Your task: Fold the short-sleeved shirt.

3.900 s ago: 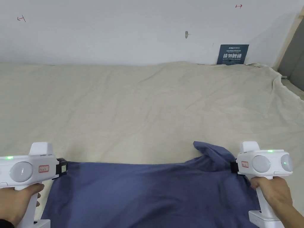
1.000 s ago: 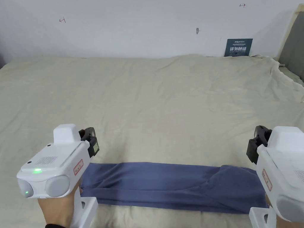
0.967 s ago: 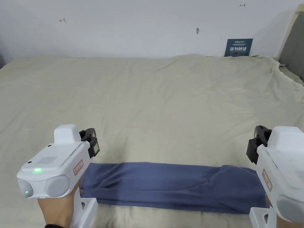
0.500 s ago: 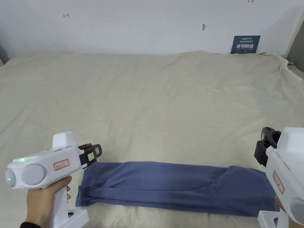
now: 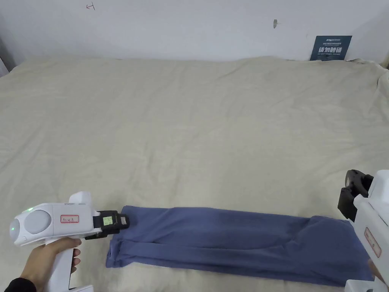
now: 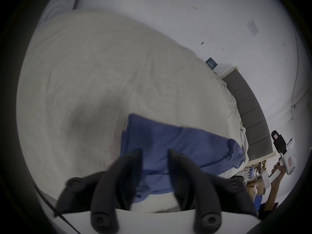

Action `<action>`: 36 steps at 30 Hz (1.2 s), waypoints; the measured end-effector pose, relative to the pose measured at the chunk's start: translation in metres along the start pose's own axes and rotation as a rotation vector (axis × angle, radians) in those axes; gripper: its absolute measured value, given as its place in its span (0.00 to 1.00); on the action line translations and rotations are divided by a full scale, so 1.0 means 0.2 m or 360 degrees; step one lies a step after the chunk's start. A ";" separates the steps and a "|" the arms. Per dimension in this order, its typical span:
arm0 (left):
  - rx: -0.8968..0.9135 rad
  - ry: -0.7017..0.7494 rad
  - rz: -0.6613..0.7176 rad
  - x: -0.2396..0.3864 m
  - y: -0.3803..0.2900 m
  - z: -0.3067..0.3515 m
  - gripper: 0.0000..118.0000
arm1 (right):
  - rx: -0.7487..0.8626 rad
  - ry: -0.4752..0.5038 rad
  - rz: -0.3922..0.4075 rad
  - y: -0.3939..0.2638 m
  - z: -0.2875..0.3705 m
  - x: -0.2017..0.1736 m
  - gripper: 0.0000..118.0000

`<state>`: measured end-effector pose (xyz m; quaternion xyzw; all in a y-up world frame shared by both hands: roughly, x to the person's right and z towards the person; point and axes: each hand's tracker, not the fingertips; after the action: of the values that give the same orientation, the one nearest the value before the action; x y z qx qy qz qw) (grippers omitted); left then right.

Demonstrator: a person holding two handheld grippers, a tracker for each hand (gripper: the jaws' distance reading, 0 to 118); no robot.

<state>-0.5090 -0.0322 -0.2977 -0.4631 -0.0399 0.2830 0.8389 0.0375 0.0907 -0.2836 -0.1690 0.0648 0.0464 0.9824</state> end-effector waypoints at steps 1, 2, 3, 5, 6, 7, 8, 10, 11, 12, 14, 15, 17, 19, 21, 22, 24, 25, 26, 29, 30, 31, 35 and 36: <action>-0.0007 0.0019 0.0009 -0.02 0.00 -0.02 0.51 | -0.0010 0.0005 0.0006 0.00 -0.01 -0.01 0.00; -0.0016 0.0044 0.0019 -0.04 0.00 -0.04 0.55 | -0.0019 0.0005 0.0011 0.00 -0.01 -0.02 0.00; -0.0022 0.0050 0.0025 -0.06 0.00 -0.05 0.56 | -0.0025 0.0004 0.0016 -0.01 -0.02 -0.02 0.00; -0.0021 0.0051 0.0046 -0.11 0.00 -0.08 0.58 | -0.0041 0.0006 0.0026 -0.01 -0.04 -0.04 0.00; -0.0029 0.0037 0.0075 -0.13 0.00 -0.09 0.58 | -0.0049 0.0007 0.0028 -0.01 -0.04 -0.04 0.00; -0.0043 0.0017 0.0120 -0.15 0.00 -0.11 0.58 | -0.0055 0.0007 0.0028 -0.02 -0.05 -0.05 0.00; -0.0053 -0.0012 0.0165 -0.24 0.02 -0.14 0.58 | -0.0060 0.0006 0.0031 -0.02 -0.05 -0.05 0.00; -0.0053 -0.0068 0.0177 -0.26 0.02 -0.16 0.58 | -0.0072 0.0005 0.0041 -0.02 -0.06 -0.06 0.00; -0.0040 -0.0079 0.0175 -0.27 0.03 -0.16 0.58 | -0.0075 0.0003 0.0043 -0.02 -0.06 -0.06 0.00; -0.0021 -0.0092 0.0180 -0.20 0.00 -0.14 0.58 | -0.0080 0.0002 0.0045 -0.02 -0.06 -0.06 0.00; -0.0016 -0.0120 0.0185 -0.19 0.00 -0.14 0.58 | -0.0090 0.0005 0.0037 -0.02 -0.07 -0.06 0.00; -0.0023 -0.0136 0.0182 -0.20 0.01 -0.16 0.58 | -0.0094 0.0002 0.0035 -0.03 -0.07 -0.06 0.00; -0.0035 -0.0167 0.0144 -0.22 0.02 -0.19 0.58 | -0.0097 -0.0003 0.0039 -0.02 -0.07 -0.06 0.00; -0.0062 -0.0170 0.0102 -0.22 0.03 -0.22 0.57 | -0.0099 -0.0002 0.0040 -0.02 -0.07 -0.06 0.00; -0.0072 -0.0138 0.0060 -0.25 0.06 -0.25 0.47 | -0.0098 -0.0006 0.0039 -0.02 -0.07 -0.06 0.00; -0.0074 -0.0103 0.0029 -0.25 0.07 -0.25 0.34 | -0.0098 -0.0007 0.0039 -0.02 -0.07 -0.05 0.00; -0.0093 -0.0019 -0.0013 -0.18 0.04 -0.29 0.12 | -0.0098 -0.0006 0.0029 -0.02 -0.07 -0.05 0.00; -0.0094 -0.0063 0.0009 -0.18 0.03 -0.30 0.10 | -0.0098 -0.0004 0.0022 -0.02 -0.07 -0.05 0.00; -0.0091 -0.0068 0.0017 -0.17 0.03 -0.30 0.06 | -0.0099 -0.0004 0.0020 -0.01 -0.06 -0.05 0.00; -0.0049 -0.0009 -0.0052 -0.10 -0.01 -0.27 0.03 | -0.0097 -0.0007 0.0015 0.00 -0.04 -0.04 0.00; -0.0042 0.0004 -0.0063 -0.09 -0.01 -0.26 0.03 | -0.0094 -0.0007 0.0015 -0.01 -0.04 -0.02 0.00; -0.0029 0.0009 -0.0075 -0.07 -0.01 -0.23 0.02 | -0.0094 -0.0007 0.0016 0.00 -0.04 -0.02 0.00; 0.0043 -0.0006 -0.0065 -0.14 0.10 -0.13 0.02 | -0.0079 -0.0010 0.0002 0.01 -0.03 0.02 0.00; 0.0053 -0.0003 -0.0059 -0.08 0.11 -0.07 0.02 | -0.0074 -0.0009 -0.0002 0.02 -0.03 0.02 0.00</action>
<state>-0.5276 -0.0412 -0.3208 -0.4479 -0.0446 0.2685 0.8516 0.0414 0.0923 -0.2902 -0.1918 0.0609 0.0479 0.9784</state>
